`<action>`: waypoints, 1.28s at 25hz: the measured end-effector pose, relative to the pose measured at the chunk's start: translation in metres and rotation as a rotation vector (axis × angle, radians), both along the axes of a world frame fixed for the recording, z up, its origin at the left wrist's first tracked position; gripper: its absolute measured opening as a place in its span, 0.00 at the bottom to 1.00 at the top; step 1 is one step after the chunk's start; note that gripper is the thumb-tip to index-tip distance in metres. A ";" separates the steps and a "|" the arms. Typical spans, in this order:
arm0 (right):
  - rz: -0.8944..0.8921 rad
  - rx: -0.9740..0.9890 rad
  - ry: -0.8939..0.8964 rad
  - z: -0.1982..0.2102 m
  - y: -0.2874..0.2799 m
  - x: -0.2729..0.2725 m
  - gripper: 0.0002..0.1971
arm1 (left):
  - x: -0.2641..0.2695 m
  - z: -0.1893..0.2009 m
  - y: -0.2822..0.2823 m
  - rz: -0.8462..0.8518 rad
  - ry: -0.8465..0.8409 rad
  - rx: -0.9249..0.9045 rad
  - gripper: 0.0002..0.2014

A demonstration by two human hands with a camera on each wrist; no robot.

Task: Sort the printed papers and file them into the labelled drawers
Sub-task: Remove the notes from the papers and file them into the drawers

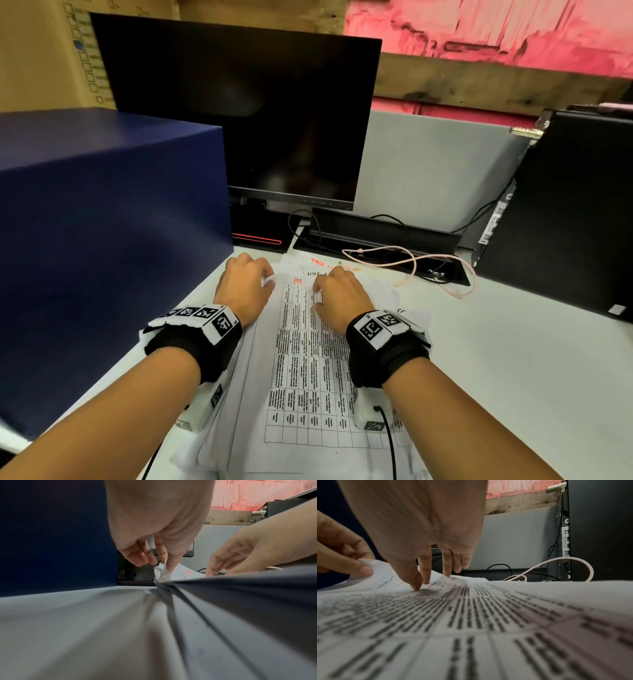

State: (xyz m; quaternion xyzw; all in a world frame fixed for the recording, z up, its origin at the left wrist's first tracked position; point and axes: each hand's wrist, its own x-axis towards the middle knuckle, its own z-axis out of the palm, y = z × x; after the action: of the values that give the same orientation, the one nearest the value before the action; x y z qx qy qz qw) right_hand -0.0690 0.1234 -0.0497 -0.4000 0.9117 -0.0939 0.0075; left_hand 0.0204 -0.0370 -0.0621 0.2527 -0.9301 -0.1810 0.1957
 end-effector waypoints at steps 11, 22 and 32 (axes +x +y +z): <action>0.160 -0.107 -0.086 0.004 -0.003 0.008 0.12 | 0.004 0.010 0.017 -0.351 0.124 0.273 0.06; 0.218 -0.182 -0.107 -0.002 -0.009 0.000 0.11 | -0.004 -0.005 -0.006 0.037 -0.028 0.097 0.17; 0.264 -0.242 -0.057 0.000 -0.008 0.006 0.16 | 0.003 0.007 0.003 0.053 0.132 -0.001 0.03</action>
State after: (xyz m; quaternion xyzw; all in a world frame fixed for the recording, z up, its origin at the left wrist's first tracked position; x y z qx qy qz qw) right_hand -0.0627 0.1153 -0.0501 -0.5116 0.8325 -0.2126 -0.0028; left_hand 0.0231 -0.0342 -0.0551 0.2647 -0.9082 -0.1917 0.2617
